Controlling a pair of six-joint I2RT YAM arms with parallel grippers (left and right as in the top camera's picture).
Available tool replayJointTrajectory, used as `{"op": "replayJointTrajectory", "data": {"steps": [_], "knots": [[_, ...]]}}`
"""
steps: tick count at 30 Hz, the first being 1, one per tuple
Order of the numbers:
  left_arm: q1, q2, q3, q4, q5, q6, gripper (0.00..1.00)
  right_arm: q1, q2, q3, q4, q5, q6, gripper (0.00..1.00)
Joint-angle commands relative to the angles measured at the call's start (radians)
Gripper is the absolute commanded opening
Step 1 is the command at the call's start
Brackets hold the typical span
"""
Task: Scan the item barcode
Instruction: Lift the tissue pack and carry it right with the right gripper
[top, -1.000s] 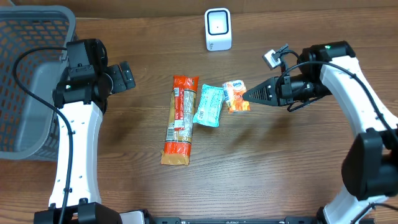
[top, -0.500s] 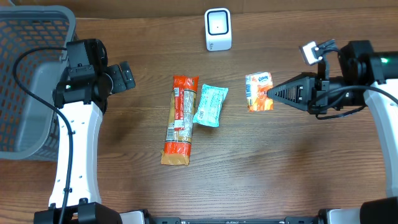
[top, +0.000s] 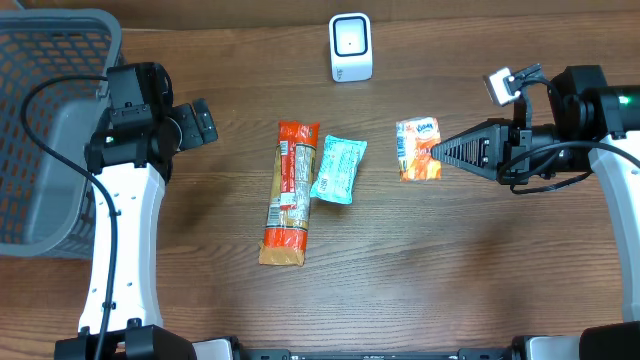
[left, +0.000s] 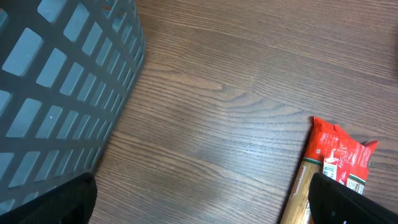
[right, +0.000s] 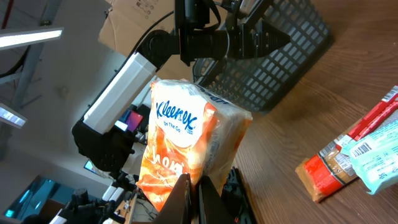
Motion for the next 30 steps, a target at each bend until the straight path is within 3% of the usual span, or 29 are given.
{"op": "replayJointTrajectory", "data": {"steps": [1,30], "knots": [[0.003,0.010,0.010,0.004,-0.005,0.019,1.00,-0.003,-0.021,0.001,0.000,-0.006,0.003,0.04],[0.003,0.010,0.010,0.004,-0.005,0.019,1.00,-0.003,-0.018,0.001,0.021,0.236,0.016,0.04]]}}
